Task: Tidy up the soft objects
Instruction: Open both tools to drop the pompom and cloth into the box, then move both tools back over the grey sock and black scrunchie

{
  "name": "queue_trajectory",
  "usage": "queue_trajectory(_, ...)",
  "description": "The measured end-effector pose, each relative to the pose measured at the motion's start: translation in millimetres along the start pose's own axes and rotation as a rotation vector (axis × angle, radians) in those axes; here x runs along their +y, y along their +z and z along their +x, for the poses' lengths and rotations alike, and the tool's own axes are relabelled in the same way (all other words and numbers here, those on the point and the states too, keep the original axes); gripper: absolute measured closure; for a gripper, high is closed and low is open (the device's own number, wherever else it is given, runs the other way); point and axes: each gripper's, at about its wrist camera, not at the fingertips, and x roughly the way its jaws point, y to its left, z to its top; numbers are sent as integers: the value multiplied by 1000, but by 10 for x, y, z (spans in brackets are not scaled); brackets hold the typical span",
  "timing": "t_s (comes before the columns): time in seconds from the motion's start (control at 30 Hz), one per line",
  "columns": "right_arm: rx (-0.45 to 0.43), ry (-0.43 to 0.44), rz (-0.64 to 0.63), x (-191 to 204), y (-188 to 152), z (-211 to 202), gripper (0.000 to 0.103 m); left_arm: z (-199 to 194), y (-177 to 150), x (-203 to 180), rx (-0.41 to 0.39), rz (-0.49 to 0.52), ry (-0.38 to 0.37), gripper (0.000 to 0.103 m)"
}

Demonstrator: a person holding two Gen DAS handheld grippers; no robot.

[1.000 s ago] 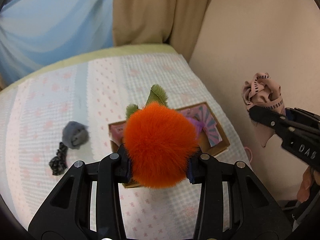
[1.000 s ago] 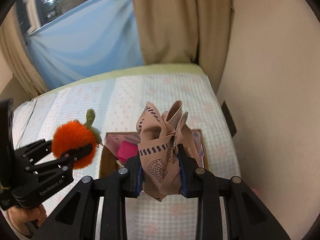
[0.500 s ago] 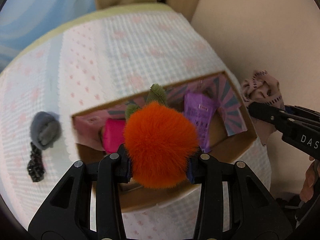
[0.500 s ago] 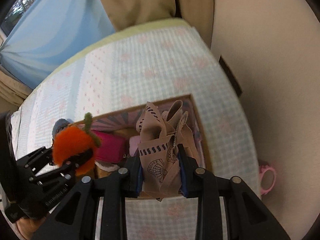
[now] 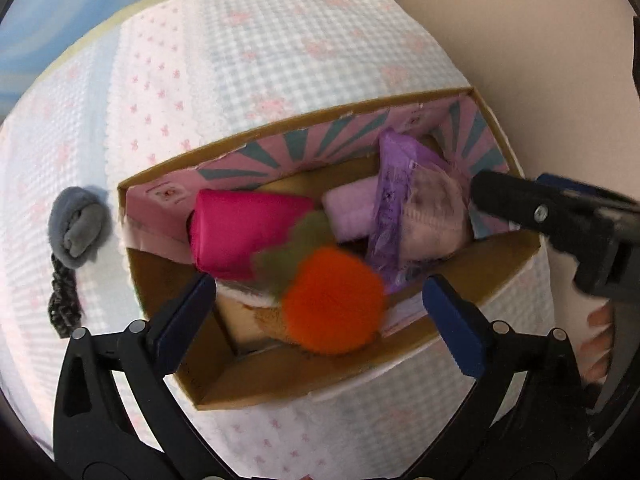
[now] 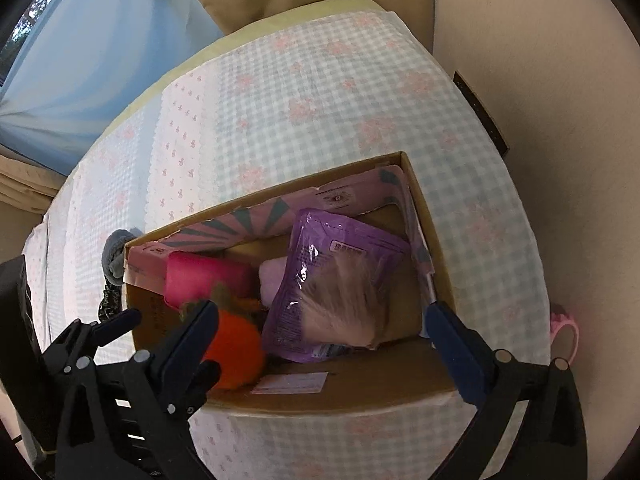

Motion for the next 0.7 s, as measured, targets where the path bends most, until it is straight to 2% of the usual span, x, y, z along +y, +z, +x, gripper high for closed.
queue_trajectory(0.1,4,-2,6,-15,-28,-14,0,-5,-51,10,19,4,18,0)
queue_trajectory(0.37,-6,3,-5,17,-138,-151,0,-183,-141,62,-4,-13,18,0)
queue_trajectory(0.57,-54,-20,-38,153,-261,-489,0,-483,-251,100,-48,-22,22,0)
queue_trajectory(0.7,-118,-32,-70,314,-371,-862,0,-870,-362,126,-108,-23,38,0)
